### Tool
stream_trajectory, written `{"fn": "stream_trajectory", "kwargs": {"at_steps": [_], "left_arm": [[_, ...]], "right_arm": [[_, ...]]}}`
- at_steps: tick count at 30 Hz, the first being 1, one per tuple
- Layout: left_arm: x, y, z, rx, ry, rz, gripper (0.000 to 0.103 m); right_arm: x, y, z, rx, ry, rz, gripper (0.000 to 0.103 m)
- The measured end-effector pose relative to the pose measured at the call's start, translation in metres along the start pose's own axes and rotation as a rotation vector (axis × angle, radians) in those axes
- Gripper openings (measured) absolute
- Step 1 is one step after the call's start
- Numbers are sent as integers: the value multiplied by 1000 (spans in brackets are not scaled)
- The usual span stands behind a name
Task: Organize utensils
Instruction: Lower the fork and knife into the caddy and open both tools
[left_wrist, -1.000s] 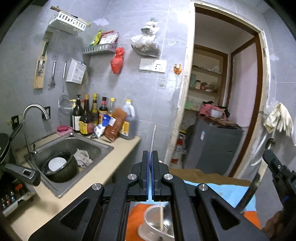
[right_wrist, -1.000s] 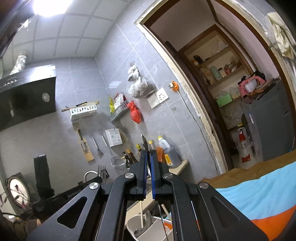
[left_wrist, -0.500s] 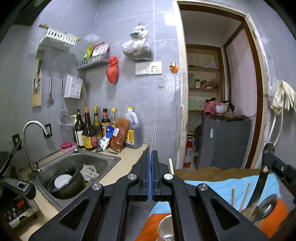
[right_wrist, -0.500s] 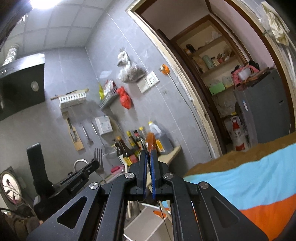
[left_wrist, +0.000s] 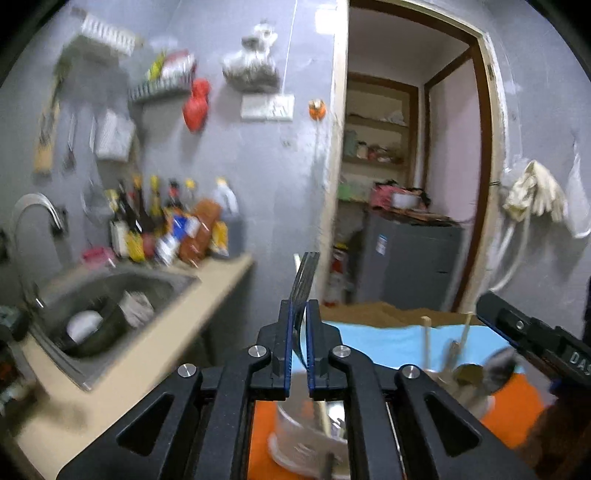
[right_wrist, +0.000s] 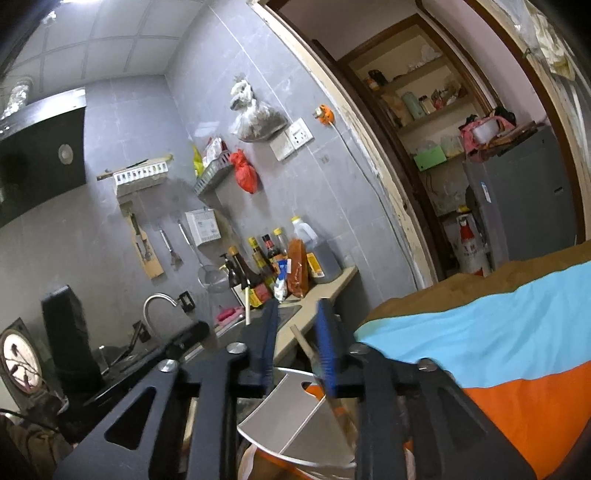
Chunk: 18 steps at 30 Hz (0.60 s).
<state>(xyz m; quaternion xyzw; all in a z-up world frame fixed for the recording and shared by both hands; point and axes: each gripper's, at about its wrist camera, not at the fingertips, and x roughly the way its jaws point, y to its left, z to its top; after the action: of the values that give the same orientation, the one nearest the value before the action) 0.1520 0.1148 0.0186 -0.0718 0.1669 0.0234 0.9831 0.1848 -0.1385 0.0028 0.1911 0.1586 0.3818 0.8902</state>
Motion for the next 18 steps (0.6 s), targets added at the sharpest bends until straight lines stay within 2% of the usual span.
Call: {"fn": "stream_trajectory", "kwargs": {"at_steps": [3, 4, 8, 12, 15, 17, 18], "left_arm": [[2, 12, 1, -106, 56, -64, 6], [1, 16, 2, -140, 65, -88, 10], [-8, 14, 10, -178, 59, -103, 24], [-17, 6, 16, -187, 57, -106, 31], [-24, -3, 18, -189, 54, -112, 40], [-30, -10, 16, -188, 54, -115, 51], [-32, -14, 15, -185, 54, -114, 54]], "right_arm": [[-3, 2, 2, -8, 4, 7, 24], [-4, 3, 3, -11, 3, 6, 24], [-13, 7, 8, -26, -5, -18, 28], [-26, 11, 12, -47, -11, -54, 44], [-38, 12, 16, -61, -18, -95, 57], [-47, 11, 17, -69, -13, -128, 61], [-51, 11, 17, -75, -7, -150, 66]]}}
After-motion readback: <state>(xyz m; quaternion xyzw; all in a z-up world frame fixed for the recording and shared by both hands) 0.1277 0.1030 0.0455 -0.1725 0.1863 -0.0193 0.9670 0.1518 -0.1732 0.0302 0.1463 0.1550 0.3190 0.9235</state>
